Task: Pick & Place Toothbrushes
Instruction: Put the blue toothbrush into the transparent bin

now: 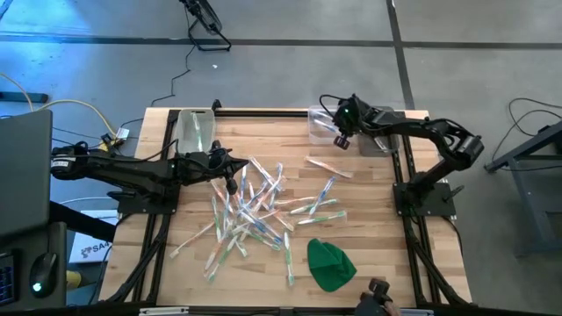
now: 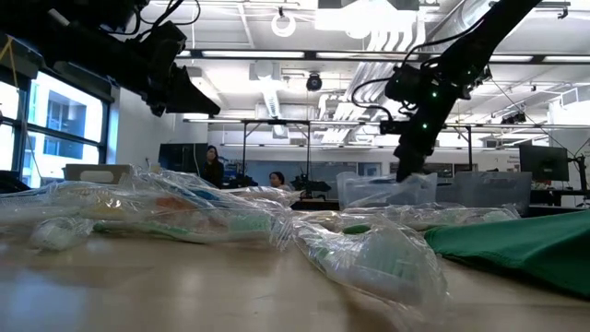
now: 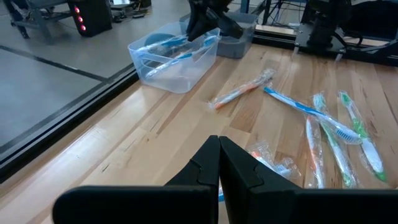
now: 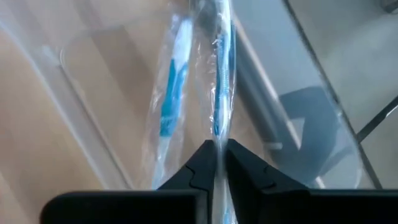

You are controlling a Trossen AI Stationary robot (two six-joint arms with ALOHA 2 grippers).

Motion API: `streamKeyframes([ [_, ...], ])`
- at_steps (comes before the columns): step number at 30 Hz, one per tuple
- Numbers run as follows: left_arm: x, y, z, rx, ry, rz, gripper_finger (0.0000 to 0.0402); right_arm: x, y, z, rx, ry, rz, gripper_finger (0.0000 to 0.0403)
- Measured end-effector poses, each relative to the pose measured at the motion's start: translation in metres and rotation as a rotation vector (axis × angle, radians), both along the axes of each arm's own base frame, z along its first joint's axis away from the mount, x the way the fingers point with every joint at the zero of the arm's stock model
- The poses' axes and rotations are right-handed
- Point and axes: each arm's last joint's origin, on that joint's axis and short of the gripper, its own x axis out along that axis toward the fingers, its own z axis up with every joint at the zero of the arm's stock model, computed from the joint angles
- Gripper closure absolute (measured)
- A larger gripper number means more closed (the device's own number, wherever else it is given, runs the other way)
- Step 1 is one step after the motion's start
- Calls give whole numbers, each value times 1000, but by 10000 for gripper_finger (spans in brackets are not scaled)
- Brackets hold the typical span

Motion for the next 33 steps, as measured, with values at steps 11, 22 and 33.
streamKeyframes([
  [11, 0, 0, 0, 0, 1, 0, 401, -3, 3, 16, -48, -43, -2, 238],
  [22, 0, 0, 0, 0, 0, -1, 401, -17, 24, 44, 54, -140, 105, 341],
  [33, 0, 0, 0, 0, 0, -1, 401, -23, 33, 34, 203, -81, 144, 400],
])
